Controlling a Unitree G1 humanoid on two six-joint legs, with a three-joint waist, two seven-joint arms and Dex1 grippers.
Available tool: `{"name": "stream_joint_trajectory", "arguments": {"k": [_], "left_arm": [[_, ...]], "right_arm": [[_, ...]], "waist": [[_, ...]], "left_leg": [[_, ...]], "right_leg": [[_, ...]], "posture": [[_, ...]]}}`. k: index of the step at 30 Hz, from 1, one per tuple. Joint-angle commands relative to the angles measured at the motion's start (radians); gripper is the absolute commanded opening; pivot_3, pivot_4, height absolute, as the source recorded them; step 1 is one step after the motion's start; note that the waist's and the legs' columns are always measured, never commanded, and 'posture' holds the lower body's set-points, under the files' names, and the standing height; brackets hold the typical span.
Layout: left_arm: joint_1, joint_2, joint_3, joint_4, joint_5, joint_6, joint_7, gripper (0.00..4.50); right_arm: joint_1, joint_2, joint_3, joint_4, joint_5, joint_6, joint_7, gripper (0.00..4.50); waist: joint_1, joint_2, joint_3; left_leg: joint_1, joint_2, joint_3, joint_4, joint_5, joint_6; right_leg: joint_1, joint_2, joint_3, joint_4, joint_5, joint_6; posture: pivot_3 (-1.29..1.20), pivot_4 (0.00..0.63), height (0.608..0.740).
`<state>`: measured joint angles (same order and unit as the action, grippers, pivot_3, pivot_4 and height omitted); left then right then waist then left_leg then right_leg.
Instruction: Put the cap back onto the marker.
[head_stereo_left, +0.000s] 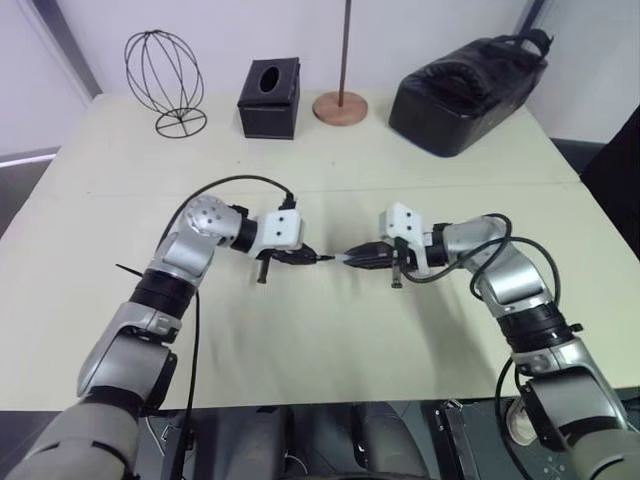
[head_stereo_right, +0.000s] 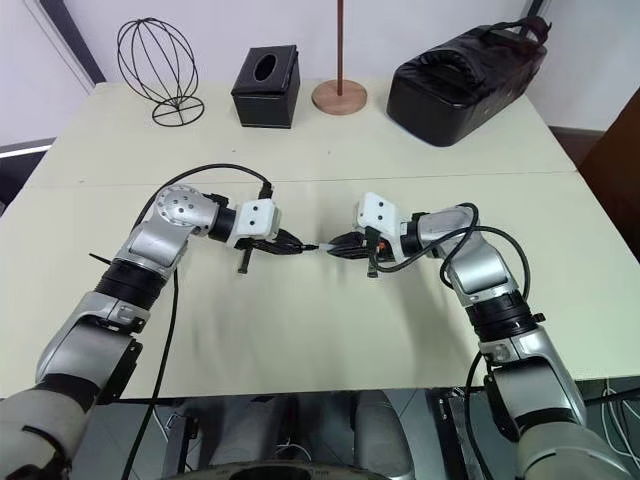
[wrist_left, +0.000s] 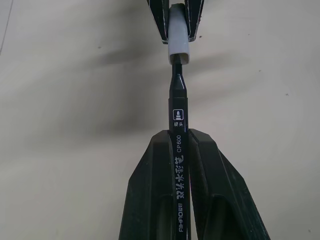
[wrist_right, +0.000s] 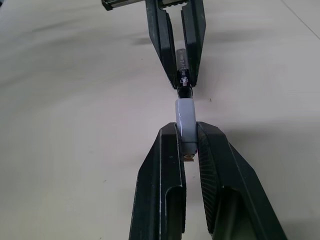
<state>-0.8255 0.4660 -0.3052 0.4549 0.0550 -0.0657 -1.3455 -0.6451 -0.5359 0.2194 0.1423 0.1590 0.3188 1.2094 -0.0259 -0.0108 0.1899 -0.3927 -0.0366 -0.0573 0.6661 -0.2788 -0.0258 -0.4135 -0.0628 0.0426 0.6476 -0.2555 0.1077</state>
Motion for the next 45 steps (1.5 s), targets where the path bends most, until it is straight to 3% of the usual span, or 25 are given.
{"name": "stream_joint_trajectory", "arguments": {"k": [1,24,35,45], "left_arm": [[-0.010,-0.049,-0.039,-0.094,-0.020,-0.024,-0.005,0.00],[-0.102,-0.007,-0.073,-0.041,0.136,-0.128,0.064,0.00],[-0.095,-0.052,-0.080,-0.084,0.133,-0.103,0.081,0.00],[-0.130,-0.129,-0.074,-0.093,0.104,0.052,0.054,0.00]], "right_arm": [[-0.042,0.059,0.017,-0.034,0.019,-0.022,-0.019,0.05],[0.029,0.049,0.055,-0.076,-0.007,-0.027,-0.006,0.05],[0.019,0.068,0.073,-0.059,-0.037,-0.034,-0.045,0.05],[-0.051,0.162,0.107,-0.014,-0.187,-0.120,-0.207,0.05]], "waist": [[0.003,0.000,0.000],[0.008,0.000,0.000],[0.008,0.000,0.000],[0.006,0.000,0.000]], "left_leg": [[0.000,0.000,0.000,0.000,0.000,0.000],[0.000,0.000,0.000,0.000,0.000,0.000],[0.000,0.000,0.000,0.000,0.000,0.000],[0.000,-0.001,0.000,0.000,0.000,0.000]], "right_leg": [[0.000,0.000,0.000,0.000,0.000,0.000],[0.000,0.000,0.000,0.000,0.000,0.000],[0.000,0.000,0.000,0.000,0.000,0.000],[0.000,0.001,0.000,0.001,0.000,0.000]], "posture": [[0.00,0.150,0.740],[0.00,0.150,0.740],[0.00,0.150,0.740],[0.00,0.150,0.740]]}}
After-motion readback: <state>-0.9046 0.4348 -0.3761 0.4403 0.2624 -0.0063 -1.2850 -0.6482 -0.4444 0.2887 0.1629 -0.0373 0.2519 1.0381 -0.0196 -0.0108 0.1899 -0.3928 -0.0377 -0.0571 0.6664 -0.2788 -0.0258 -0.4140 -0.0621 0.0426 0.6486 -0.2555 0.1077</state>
